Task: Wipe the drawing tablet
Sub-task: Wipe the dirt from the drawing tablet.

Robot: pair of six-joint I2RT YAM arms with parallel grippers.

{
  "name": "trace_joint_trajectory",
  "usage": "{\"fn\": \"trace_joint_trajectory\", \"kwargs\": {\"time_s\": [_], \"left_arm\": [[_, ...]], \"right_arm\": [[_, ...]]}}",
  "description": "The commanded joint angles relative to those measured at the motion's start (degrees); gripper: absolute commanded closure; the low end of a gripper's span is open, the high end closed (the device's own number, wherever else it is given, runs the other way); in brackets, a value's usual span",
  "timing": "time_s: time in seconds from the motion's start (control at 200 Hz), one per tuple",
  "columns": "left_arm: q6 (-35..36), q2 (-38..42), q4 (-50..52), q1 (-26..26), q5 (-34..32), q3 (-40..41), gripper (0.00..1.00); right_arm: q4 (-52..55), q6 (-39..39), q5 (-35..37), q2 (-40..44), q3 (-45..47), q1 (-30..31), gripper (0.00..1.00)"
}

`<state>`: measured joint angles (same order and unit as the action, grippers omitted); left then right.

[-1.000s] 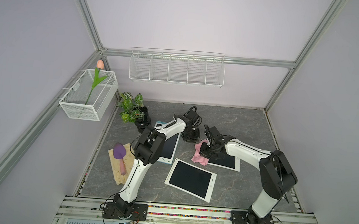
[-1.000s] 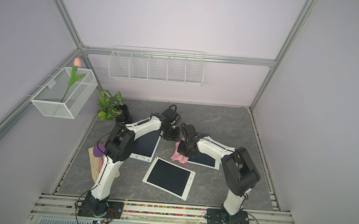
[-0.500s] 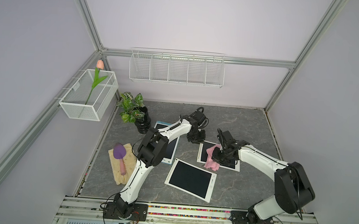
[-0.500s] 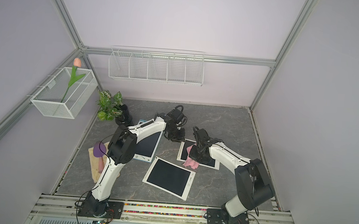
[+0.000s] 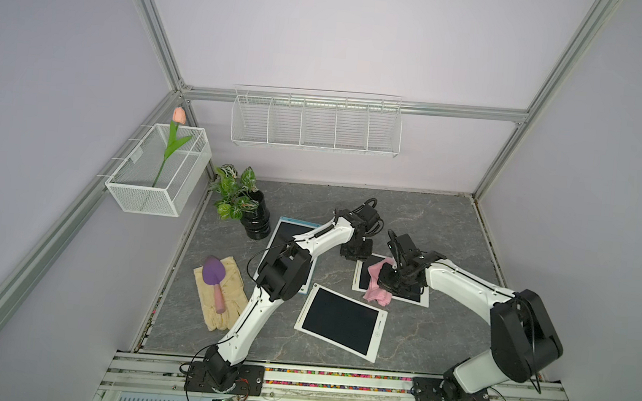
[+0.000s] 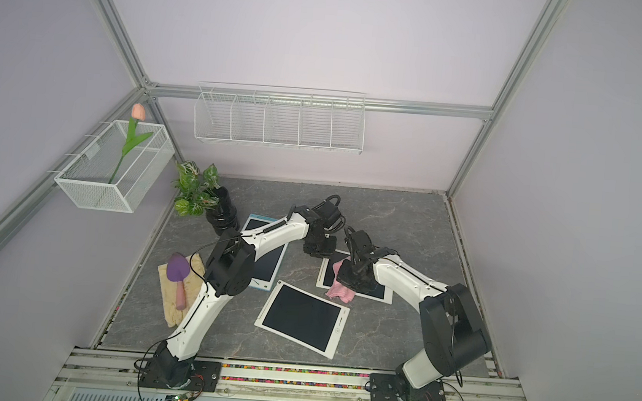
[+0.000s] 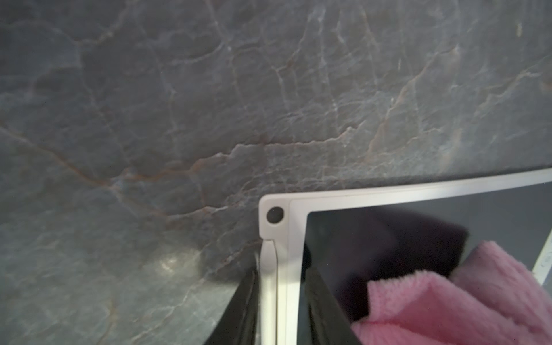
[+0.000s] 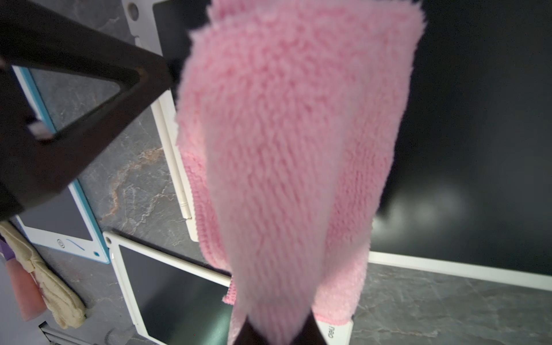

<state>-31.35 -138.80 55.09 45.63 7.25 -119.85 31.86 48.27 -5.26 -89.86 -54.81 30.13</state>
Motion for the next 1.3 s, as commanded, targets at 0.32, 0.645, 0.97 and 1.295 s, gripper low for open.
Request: {"fn": "trace_joint_trajectory", "kwargs": {"time_s": [0.32, 0.645, 0.97, 1.295], "left_arm": [[0.31, -2.15, 3.13, 0.35, -2.64, -0.03, 0.76], [0.33, -2.2, 2.57, 0.18, -1.8, 0.76, 0.78], [0.92, -2.39, 2.57, -0.76, -1.8, 0.94, 0.78], [0.77, -2.03, 2.34, -0.8, -1.49, 1.52, 0.78]], "right_arm": [[-9.34, 5.85, -2.42, -4.38, -1.95, 6.65, 0.93], [-11.03, 9.56, -3.54, -7.97, -0.92, 6.08, 0.93], [0.01, 5.43, -0.93, 2.85, 5.4, -1.76, 0.93], [-1.73, 3.43, -1.94, -6.02, -3.64, 1.86, 0.93]]}}
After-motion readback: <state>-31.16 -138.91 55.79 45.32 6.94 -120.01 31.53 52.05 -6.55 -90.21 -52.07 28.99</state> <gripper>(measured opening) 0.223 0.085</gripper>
